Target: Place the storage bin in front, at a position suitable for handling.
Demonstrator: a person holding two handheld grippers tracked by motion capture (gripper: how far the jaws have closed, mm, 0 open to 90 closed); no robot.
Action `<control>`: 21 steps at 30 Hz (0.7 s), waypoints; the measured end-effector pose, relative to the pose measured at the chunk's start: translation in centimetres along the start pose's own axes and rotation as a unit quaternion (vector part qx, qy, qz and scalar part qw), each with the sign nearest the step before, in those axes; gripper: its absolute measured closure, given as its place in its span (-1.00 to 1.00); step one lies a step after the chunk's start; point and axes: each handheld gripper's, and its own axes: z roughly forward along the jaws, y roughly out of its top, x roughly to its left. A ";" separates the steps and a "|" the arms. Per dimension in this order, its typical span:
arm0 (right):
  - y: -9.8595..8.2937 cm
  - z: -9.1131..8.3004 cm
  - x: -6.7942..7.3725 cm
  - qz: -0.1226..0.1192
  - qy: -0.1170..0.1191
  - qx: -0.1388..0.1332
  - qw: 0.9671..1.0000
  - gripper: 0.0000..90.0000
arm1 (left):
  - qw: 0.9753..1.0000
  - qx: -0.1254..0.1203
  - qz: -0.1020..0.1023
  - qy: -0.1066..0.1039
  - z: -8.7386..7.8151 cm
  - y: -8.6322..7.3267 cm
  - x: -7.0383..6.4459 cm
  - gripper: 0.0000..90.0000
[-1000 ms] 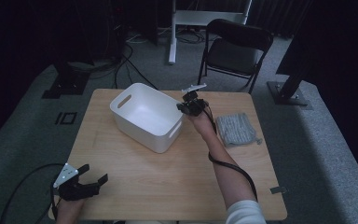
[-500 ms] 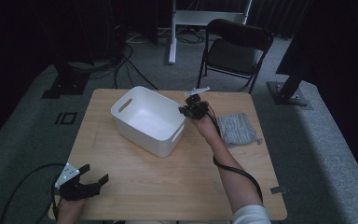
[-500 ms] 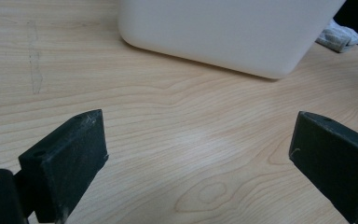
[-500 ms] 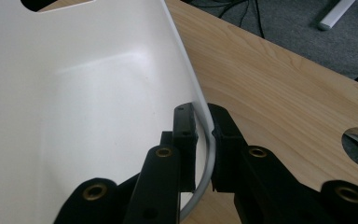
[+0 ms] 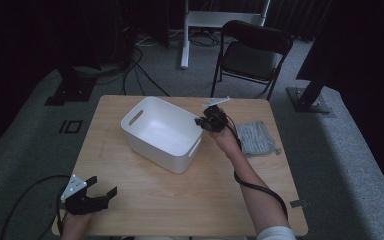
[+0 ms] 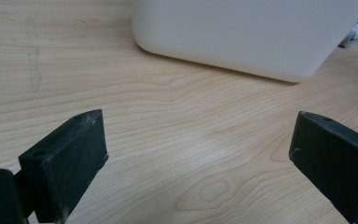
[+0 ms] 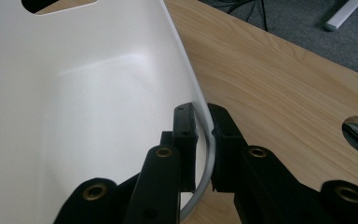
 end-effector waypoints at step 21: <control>-2.4 -2.8 -0.5 -0.009 0.011 -0.002 1.000 0.84 | 1.000 0.006 0.003 0.000 0.3 0.0 -0.2 -0.91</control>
